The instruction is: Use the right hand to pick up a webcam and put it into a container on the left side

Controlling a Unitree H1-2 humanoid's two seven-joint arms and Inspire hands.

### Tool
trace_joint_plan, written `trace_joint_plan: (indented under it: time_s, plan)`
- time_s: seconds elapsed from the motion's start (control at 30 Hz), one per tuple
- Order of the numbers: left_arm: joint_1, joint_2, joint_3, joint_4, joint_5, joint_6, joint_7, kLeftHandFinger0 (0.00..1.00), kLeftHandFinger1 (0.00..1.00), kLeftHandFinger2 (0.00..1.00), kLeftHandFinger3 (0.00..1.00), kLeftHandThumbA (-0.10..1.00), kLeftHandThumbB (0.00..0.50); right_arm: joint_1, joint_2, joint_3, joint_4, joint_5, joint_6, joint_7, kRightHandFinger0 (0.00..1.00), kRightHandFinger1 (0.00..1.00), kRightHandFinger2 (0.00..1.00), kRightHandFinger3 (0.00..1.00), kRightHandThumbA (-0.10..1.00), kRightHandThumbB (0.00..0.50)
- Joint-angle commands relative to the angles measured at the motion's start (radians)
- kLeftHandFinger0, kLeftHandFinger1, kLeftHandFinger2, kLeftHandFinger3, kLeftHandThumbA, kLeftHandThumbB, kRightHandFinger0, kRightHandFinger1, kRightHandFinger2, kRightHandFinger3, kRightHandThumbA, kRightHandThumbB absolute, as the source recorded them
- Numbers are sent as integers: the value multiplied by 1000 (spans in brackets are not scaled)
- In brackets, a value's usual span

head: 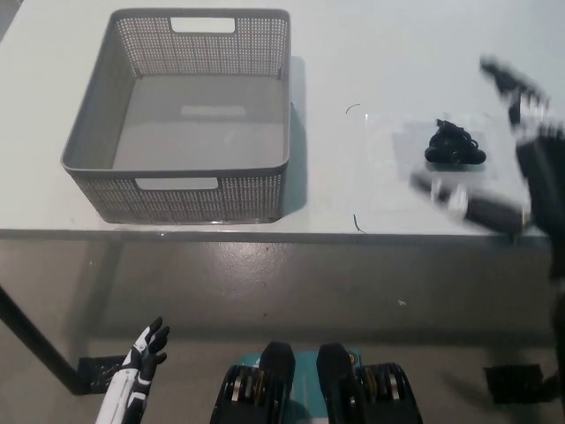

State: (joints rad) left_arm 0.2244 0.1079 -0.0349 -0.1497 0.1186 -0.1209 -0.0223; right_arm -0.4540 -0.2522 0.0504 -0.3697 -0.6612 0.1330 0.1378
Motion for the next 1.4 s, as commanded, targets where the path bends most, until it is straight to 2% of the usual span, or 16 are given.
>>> trace_joint_plan:
  time_s: [0.0, 0.17, 0.2, 0.3, 0.47, 0.6, 0.67, 0.73, 0.83, 0.97, 1.1, 1.37]
  plan:
    - [27, 27, 34, -59, -11, -47, 8, 1000, 1000, 1000, 1000, 1000, 42, -263, -75, 27, 116, -129, 195, 160, 1000, 1000, 1000, 1000, 927, 447]
    - [39, 26, 41, -59, -12, -54, 6, 1000, 1000, 1000, 1000, 1000, 48, -482, -109, 84, 391, -108, 213, 190, 1000, 1000, 1000, 1000, 906, 487]
    - [40, 25, 43, -61, -13, -51, 5, 1000, 1000, 1000, 1000, 1000, 54, -515, -110, 96, 433, -106, 219, 197, 1000, 1000, 1000, 1000, 891, 479]
    - [40, 27, 50, -69, -12, -47, 4, 1000, 1000, 1000, 1000, 1000, 46, -616, -114, 142, 587, -112, 208, 207, 1000, 1000, 1000, 1000, 904, 498]
    - [43, 26, 57, -73, -12, -47, 1, 1000, 1000, 1000, 1000, 1000, 55, -740, -112, 208, 815, -91, 191, 239, 1000, 1000, 1000, 1000, 927, 500]
    - [43, 27, 58, -70, -9, -57, 0, 1000, 1000, 1000, 1000, 1000, 36, -812, -95, 231, 973, -48, 188, 256, 1000, 1000, 1000, 1000, 896, 500]
    - [41, 26, 59, -65, -16, -57, -1, 1000, 1000, 1000, 1000, 1000, 55, -847, -86, 239, 1058, -34, 177, 253, 1000, 1000, 1000, 1000, 883, 500]
    - [36, 25, 64, -67, -19, -56, 2, 1000, 1000, 1000, 1000, 1000, 47, -895, -66, 251, 1162, -22, 161, 235, 1000, 1000, 1000, 1000, 856, 500]
    - [37, 22, 66, -84, -14, -36, 3, 1000, 1000, 1000, 1000, 1000, 48, -927, -48, 257, 1281, -12, 144, 204, 1000, 1000, 1000, 1000, 820, 500]
    - [34, 29, 68, -78, -13, -34, -2, 1000, 1000, 1000, 1000, 1000, 68, -963, -38, 269, 1458, 6, 114, 201, 1000, 1000, 1000, 1000, 884, 500]
    - [34, 27, 66, -81, -16, -36, -3, 1000, 1000, 1000, 1000, 1000, 47, -980, -37, 270, 1565, 34, 99, 222, 1000, 1000, 1000, 1000, 882, 483]
    - [29, 24, 67, -79, -11, -33, 1, 1000, 1000, 1000, 1000, 1000, 48, -970, -39, 286, 1634, 62, 52, 224, 1000, 1000, 1000, 1000, 882, 500]
